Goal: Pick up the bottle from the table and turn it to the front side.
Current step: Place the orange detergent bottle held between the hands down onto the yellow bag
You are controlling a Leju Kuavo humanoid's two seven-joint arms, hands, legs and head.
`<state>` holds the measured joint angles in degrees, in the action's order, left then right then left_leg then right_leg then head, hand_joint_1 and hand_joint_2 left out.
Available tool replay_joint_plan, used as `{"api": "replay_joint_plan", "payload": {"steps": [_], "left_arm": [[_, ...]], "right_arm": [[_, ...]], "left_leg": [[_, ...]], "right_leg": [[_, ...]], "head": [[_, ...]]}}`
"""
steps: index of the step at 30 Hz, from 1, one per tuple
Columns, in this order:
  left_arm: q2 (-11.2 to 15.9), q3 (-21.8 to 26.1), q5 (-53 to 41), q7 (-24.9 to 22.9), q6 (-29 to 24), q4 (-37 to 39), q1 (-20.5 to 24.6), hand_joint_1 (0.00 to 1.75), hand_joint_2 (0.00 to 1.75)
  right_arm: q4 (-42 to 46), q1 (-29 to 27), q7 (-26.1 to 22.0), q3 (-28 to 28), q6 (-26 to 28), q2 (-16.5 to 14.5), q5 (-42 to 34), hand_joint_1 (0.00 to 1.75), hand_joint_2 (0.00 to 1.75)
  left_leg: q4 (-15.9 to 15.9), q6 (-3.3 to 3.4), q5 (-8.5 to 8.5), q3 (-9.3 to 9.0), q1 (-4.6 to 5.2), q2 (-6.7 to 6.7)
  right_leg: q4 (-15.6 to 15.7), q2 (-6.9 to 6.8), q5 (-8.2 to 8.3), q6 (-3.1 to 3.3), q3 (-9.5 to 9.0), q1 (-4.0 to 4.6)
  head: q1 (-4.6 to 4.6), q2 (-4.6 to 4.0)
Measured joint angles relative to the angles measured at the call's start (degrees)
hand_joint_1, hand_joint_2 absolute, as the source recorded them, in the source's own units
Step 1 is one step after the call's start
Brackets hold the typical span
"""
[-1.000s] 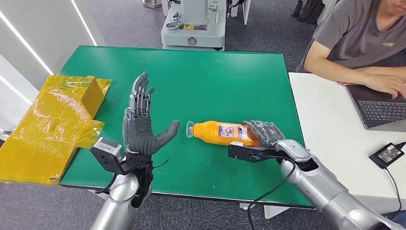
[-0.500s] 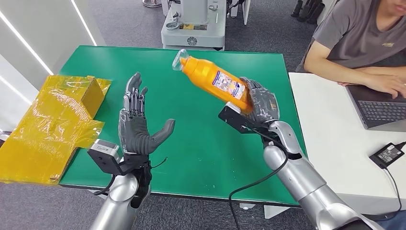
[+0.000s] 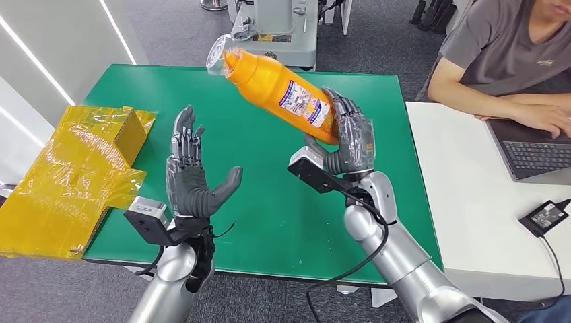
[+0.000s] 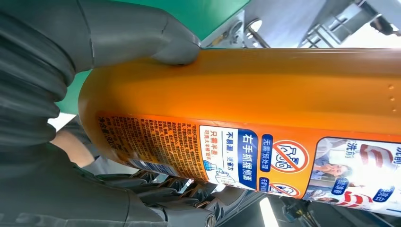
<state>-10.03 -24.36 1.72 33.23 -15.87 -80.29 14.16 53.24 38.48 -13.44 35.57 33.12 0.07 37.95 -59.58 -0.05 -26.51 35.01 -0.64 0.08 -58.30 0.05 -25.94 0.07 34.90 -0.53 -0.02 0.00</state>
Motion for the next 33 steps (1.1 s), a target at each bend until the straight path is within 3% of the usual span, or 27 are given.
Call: {"api": "replay_joint_plan", "payload": {"steps": [6, 17, 28, 33], "left_arm": [[0.1, -0.6, -0.9, -0.2, 2.5, 0.5, 0.3, 0.0, 1.75], [0.0, -0.7, -3.8, -2.0, 8.4, 0.5, -0.2, 0.0, 1.75], [0.1, -0.5, -3.7, -1.9, 9.0, 1.1, 0.4, 0.0, 1.75], [0.1, -0.3, -3.4, -1.7, 8.7, 1.2, 0.4, 0.0, 1.75]], "right_arm": [[0.0, -1.0, -3.1, 0.8, 1.1, -0.8, -0.3, 1.75, 1.75], [0.1, -5.1, -1.2, 3.0, -1.6, -0.5, 0.3, 1.75, 1.75], [0.1, -4.9, -1.8, 4.2, -4.8, -0.2, -0.1, 1.75, 1.75], [-0.3, -4.3, -3.6, 5.0, -3.5, -0.2, -0.9, 1.75, 1.75]], "left_leg": [[0.0, 0.0, 0.0, 0.01, 0.01, 0.01], [0.0, 0.0, -0.01, 0.01, 0.0, 0.01], [0.0, 0.0, -0.01, 0.01, 0.01, 0.0], [0.0, 0.0, -0.01, 0.02, 0.0, 0.0]], "right_leg": [[0.0, -0.01, 0.0, 0.0, -0.01, -0.01], [0.0, 0.0, 0.0, 0.0, 0.02, 0.0], [0.0, 0.0, 0.0, 0.0, 0.01, 0.0], [0.0, 0.0, 0.0, 0.0, 0.01, 0.0]], "head": [[0.0, 0.0], [0.01, 0.0], [0.0, 0.0], [0.0, 0.0]]}}
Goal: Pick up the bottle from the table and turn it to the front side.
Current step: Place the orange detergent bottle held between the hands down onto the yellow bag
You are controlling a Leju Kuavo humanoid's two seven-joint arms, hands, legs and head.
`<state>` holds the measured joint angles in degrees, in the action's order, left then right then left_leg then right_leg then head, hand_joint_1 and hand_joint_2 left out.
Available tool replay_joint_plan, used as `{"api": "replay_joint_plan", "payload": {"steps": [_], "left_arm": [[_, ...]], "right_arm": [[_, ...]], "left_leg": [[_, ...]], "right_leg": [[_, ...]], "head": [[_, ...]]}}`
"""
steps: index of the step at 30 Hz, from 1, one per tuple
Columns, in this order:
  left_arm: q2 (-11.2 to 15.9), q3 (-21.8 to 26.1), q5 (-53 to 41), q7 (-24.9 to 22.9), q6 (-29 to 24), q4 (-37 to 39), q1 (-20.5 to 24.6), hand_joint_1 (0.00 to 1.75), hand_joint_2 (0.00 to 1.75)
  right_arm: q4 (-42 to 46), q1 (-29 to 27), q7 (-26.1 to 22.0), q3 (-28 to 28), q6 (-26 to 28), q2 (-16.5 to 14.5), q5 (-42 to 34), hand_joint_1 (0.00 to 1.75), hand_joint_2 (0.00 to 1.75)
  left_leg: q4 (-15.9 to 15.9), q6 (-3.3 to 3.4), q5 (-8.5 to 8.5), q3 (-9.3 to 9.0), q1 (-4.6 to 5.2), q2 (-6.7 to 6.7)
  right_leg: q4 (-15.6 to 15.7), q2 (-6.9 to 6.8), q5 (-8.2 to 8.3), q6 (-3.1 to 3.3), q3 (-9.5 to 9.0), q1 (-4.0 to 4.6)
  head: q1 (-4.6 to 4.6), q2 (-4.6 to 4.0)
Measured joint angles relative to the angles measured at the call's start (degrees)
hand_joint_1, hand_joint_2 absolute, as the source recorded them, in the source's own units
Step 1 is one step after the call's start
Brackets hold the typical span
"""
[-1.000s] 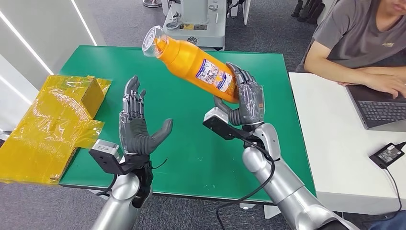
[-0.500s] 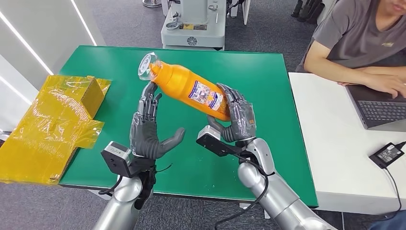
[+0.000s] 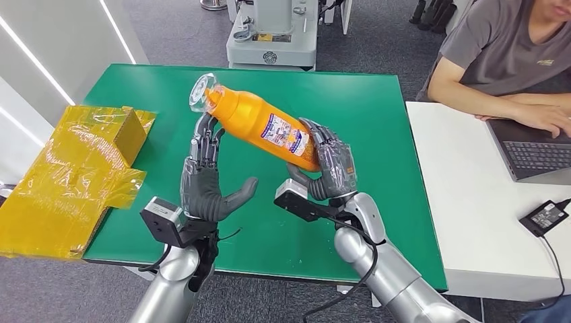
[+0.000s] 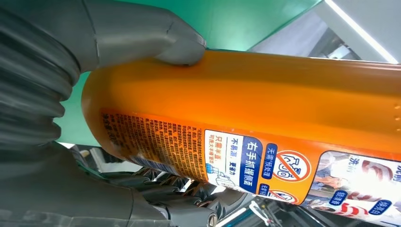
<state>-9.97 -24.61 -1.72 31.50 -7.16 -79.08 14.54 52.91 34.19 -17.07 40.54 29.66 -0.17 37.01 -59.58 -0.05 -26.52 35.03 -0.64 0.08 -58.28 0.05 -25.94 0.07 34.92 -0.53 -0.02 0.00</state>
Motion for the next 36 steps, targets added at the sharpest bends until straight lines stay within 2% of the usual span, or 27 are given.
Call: {"api": "replay_joint_plan", "payload": {"steps": [4, 7, 24, 30, 36], "left_arm": [[0.0, 0.1, 0.1, 0.6, -0.6, 0.0, 0.1, 0.0, 1.75], [0.0, 0.2, 0.2, 0.9, -0.9, 0.0, 0.1, 0.0, 1.75], [-0.1, 0.3, 0.2, 0.8, -1.1, 0.0, -0.1, 0.0, 1.75], [0.0, 0.3, 0.2, 0.8, -1.1, 0.0, -0.2, 0.0, 1.75], [-0.1, 0.3, -0.2, 0.8, -0.4, 0.0, -0.5, 0.0, 1.75]], "right_arm": [[-0.1, 0.3, -2.1, 0.6, 5.1, 0.0, 0.1, 1.75, 1.75], [0.0, 0.4, -2.9, 0.8, 6.9, 0.0, -0.3, 1.75, 1.75], [-1.1, 0.6, -2.4, 1.4, 9.0, 0.1, -0.2, 1.75, 1.75], [-1.4, 0.9, -3.3, -1.0, 9.1, 0.2, 2.4, 1.75, 1.75], [0.4, -0.5, -5.5, -6.0, 9.1, 0.1, 6.8, 1.75, 1.75]], "left_leg": [[0.0, 0.0, 0.0, 0.01, 0.0, 0.0], [0.0, 0.0, 0.0, 0.01, 0.0, 0.01], [0.0, 0.0, 0.0, 0.01, 0.0, 0.0], [0.0, 0.0, 0.0, 0.0, 0.0, 0.01], [0.0, 0.0, 0.0, 0.01, 0.0, 0.03]], "right_leg": [[0.0, 0.0, 0.0, 0.0, 0.0, 0.0], [0.0, -0.01, 0.0, 0.0, -0.01, 0.0], [0.0, -0.01, 0.0, 0.0, 0.0, 0.0], [0.0, -0.01, 0.0, 0.0, -0.01, 0.0], [0.0, -0.03, 0.0, 0.0, 0.0, 0.0]], "head": [[0.0, 0.0], [0.0, 0.0], [0.0, 0.0], [0.0, 0.0], [0.01, 0.0]]}}
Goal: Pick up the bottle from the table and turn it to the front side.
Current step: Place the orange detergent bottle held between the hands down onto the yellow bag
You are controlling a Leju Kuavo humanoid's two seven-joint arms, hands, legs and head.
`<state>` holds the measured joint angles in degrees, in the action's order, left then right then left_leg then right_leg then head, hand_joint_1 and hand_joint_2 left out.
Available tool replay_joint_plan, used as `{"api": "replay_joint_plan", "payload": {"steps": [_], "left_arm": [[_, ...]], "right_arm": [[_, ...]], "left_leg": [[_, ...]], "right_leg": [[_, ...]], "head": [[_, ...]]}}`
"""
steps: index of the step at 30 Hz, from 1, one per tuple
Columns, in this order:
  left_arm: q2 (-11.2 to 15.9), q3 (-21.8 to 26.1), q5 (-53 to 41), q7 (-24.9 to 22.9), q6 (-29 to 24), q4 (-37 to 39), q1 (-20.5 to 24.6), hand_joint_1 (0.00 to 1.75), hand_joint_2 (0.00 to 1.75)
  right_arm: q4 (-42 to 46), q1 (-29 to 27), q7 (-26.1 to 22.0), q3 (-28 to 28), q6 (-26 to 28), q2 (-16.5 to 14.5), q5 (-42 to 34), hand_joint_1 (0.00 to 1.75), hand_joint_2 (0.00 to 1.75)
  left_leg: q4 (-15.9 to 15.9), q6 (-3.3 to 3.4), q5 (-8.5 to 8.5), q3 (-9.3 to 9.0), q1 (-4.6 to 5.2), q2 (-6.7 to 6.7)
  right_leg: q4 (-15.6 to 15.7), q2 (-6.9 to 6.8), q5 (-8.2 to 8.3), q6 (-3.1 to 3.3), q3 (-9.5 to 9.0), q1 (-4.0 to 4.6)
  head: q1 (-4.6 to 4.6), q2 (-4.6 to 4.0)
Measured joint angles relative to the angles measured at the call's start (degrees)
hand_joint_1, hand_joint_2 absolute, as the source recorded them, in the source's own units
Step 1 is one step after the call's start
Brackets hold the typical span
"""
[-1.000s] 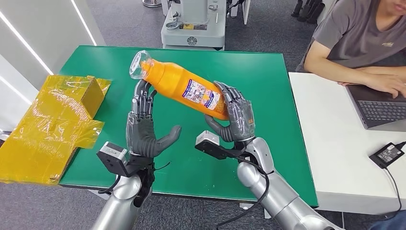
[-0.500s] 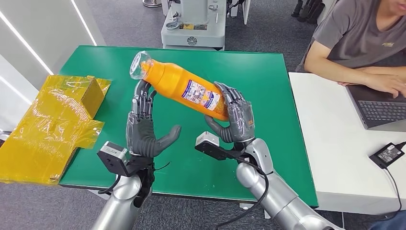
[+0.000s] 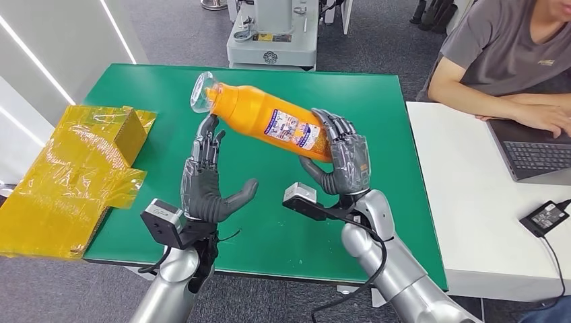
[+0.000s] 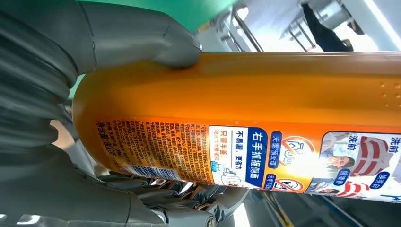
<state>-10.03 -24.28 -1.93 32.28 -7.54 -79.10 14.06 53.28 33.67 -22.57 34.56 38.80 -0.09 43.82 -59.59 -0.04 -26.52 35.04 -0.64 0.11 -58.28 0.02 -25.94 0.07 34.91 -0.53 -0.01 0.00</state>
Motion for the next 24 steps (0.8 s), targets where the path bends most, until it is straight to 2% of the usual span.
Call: {"api": "replay_joint_plan", "payload": {"steps": [5, 10, 24], "left_arm": [[0.0, 0.0, -0.2, 0.0, 0.3, 0.3, 0.1, 0.0, 1.75], [-0.1, 0.0, -0.1, 0.0, 0.5, 1.0, 0.5, 0.0, 1.75], [-0.2, 0.0, 0.0, 0.2, 0.6, 1.0, 0.4, 0.0, 1.75]], "right_arm": [[3.8, -2.4, -1.6, -5.0, 0.0, -0.6, 4.5, 1.75, 1.75], [5.3, -3.1, -1.4, -7.3, 0.0, -0.9, 3.9, 1.75, 1.75], [4.8, -3.8, -1.3, -7.8, -0.2, -1.0, 1.7, 1.75, 1.75]], "left_leg": [[0.0, 0.0, 0.0, 0.0, 0.0, -0.01], [0.0, 0.0, 0.0, -0.01, 0.0, -0.02], [0.0, 0.0, 0.0, -0.01, 0.0, -0.02]], "right_leg": [[0.0, 0.01, 0.0, 0.0, 0.01, 0.0], [0.0, 0.02, 0.0, 0.0, 0.0, 0.0], [0.0, 0.02, 0.0, 0.0, 0.0, 0.0]], "head": [[-0.01, 0.0], [0.0, 0.0], [-0.01, 0.0]]}}
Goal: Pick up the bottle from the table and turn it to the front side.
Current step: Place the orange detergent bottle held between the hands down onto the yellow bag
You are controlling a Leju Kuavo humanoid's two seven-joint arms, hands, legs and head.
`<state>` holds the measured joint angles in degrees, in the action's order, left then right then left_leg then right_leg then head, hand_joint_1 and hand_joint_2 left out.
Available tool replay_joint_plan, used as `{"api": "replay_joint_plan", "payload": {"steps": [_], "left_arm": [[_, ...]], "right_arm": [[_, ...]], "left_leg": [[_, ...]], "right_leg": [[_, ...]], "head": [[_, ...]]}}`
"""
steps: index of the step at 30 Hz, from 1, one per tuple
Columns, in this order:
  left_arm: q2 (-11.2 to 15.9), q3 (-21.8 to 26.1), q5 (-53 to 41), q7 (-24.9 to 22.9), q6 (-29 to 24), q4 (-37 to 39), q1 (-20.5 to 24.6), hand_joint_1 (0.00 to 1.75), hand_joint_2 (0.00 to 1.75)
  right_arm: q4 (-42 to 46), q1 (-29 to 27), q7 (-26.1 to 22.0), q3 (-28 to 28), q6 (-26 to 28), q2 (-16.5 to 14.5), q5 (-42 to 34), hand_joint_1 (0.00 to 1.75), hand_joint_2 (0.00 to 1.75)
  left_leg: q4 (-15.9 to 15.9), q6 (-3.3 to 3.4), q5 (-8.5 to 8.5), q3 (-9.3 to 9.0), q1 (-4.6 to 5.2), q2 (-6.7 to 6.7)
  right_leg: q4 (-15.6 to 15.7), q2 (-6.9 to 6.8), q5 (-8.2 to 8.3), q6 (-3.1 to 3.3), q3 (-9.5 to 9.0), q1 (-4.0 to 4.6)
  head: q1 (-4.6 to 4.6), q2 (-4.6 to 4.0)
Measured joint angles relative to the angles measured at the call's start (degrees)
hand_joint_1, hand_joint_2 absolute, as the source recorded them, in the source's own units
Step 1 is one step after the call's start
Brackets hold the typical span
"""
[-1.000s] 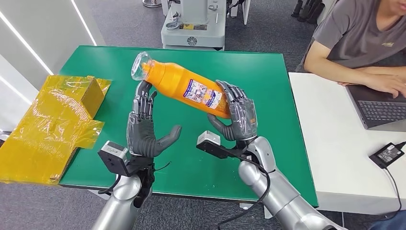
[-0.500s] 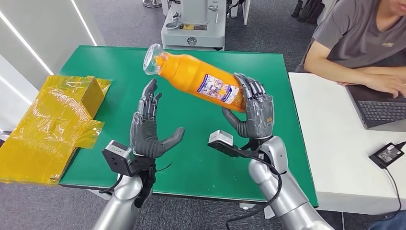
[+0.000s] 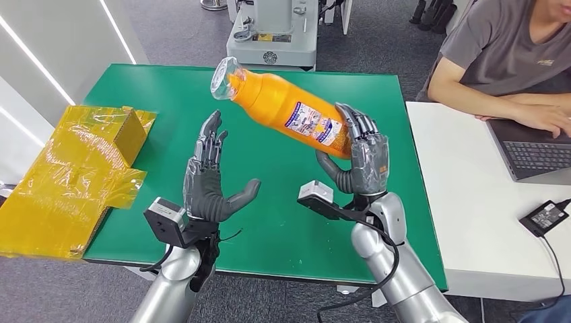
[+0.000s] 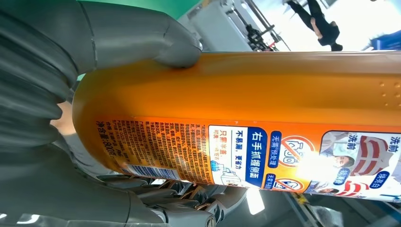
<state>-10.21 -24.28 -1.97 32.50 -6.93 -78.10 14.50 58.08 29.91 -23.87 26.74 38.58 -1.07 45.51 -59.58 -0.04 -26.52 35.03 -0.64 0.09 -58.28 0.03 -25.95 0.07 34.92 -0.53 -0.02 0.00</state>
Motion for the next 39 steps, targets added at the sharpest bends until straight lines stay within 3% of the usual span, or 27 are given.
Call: {"api": "replay_joint_plan", "payload": {"steps": [6, 20, 32, 39], "left_arm": [[0.0, 0.0, 0.0, 0.0, 0.3, 0.0, 0.0, 0.0, 1.75], [0.6, 0.0, 1.7, 0.0, 0.8, 0.8, 0.7, 0.0, 1.75], [1.0, 0.0, 2.1, 0.8, 0.2, 0.8, 0.7, 0.0, 1.75], [1.0, 0.0, 2.2, 0.9, -1.0, 0.8, 0.8, 0.0, 1.75]], "right_arm": [[-1.6, -0.6, 4.3, 3.4, -3.1, 0.1, -4.4, 1.75, 1.75], [-3.1, 0.5, 2.3, 10.7, -9.8, 1.9, -9.5, 1.75, 1.75], [-4.4, 2.6, 0.4, 12.9, -8.6, 2.3, -11.5, 1.75, 1.75], [-5.5, 3.3, 1.1, 13.4, -2.8, 2.3, -12.0, 1.75, 1.75]], "left_leg": [[0.0, 0.0, 0.0, -0.01, 0.0, 0.0], [0.0, 0.0, 0.01, 0.0, 0.0, -0.03], [0.0, 0.0, 0.0, 0.01, 0.0, -0.02], [0.0, 0.0, 0.01, 0.01, 0.0, -0.02]], "right_leg": [[0.0, 0.01, 0.0, 0.0, 0.0, 0.0], [0.0, 0.02, 0.0, 0.0, 0.02, 0.0], [0.0, 0.01, 0.0, 0.0, 0.02, 0.0], [0.0, 0.01, 0.0, 0.0, 0.01, 0.0]], "head": [[-0.01, 0.0], [-0.01, 0.0], [-0.01, 0.0], [0.0, 0.0]]}}
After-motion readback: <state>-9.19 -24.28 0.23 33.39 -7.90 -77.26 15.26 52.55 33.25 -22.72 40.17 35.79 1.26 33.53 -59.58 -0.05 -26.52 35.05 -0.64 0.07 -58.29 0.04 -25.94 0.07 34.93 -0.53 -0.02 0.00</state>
